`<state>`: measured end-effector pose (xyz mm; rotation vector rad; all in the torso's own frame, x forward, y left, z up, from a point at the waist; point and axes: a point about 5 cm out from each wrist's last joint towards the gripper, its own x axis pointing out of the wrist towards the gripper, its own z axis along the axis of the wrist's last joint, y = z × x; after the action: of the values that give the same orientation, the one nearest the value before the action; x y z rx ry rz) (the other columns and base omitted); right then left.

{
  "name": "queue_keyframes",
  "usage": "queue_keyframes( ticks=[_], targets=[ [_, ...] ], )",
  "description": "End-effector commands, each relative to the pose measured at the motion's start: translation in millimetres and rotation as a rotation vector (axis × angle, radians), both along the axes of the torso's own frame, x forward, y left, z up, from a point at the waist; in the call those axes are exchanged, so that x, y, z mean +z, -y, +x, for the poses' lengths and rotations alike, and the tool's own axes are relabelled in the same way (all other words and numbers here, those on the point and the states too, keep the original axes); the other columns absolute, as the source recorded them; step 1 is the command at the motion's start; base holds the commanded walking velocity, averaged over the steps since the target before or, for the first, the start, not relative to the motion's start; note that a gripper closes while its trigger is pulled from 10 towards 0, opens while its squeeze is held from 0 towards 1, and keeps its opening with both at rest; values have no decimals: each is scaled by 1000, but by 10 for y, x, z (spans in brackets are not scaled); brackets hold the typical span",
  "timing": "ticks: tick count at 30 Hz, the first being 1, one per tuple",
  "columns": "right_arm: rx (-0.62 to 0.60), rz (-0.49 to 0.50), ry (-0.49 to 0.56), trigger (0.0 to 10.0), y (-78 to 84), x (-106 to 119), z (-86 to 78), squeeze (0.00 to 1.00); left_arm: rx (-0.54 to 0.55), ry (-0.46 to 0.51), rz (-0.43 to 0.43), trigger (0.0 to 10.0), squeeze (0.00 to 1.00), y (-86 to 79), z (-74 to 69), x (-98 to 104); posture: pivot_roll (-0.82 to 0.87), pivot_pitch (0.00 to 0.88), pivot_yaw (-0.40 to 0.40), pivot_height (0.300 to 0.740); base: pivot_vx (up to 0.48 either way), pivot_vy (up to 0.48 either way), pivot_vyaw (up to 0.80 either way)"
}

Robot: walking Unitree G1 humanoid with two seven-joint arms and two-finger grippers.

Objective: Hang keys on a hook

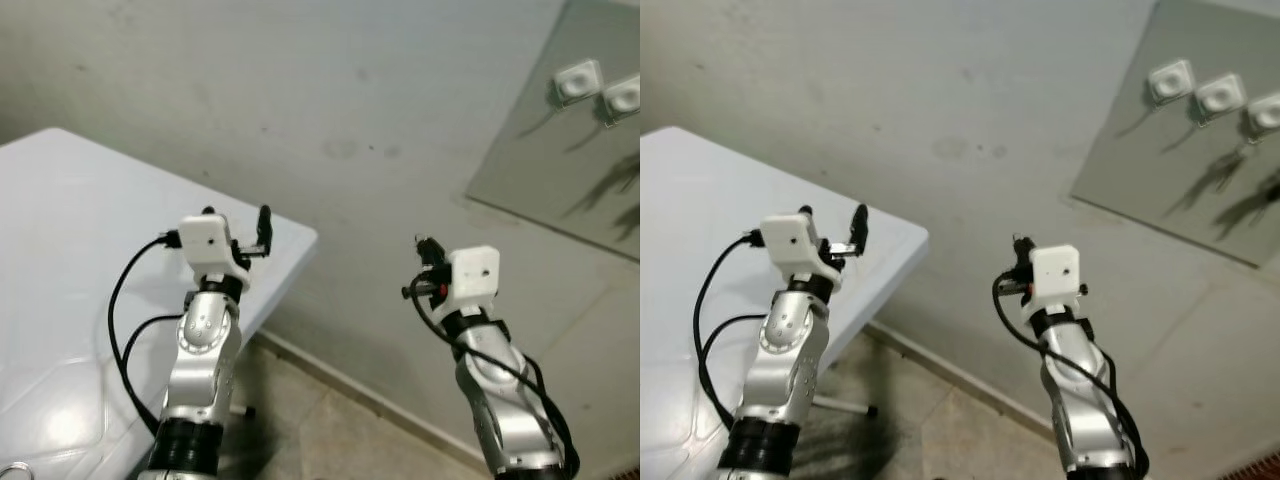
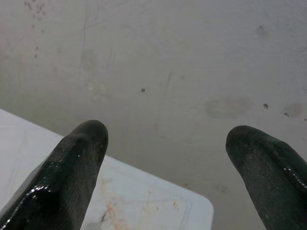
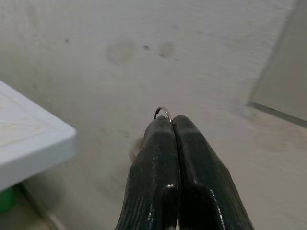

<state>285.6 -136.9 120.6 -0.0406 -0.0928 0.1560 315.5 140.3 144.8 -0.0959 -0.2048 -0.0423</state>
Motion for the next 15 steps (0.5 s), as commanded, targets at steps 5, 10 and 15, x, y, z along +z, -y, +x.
queue_keyframes(
  ticks=[5,10,15],
  targets=[
    [-8,-17,20,10000,58,63,13,0,-15,-20,-26,10000,0,87,1,-8,-20,0,-85,740,0,0,-724],
    [-6,-18,19,10000,58,65,10,0,-4,-56,-41,10000,0,95,12,-39,-19,0,-86,740,0,0,-721],
    [-6,-18,19,10000,55,73,13,0,7,-87,-75,10000,0,115,9,-52,-18,0,-89,740,0,0,-716]
  ],
)
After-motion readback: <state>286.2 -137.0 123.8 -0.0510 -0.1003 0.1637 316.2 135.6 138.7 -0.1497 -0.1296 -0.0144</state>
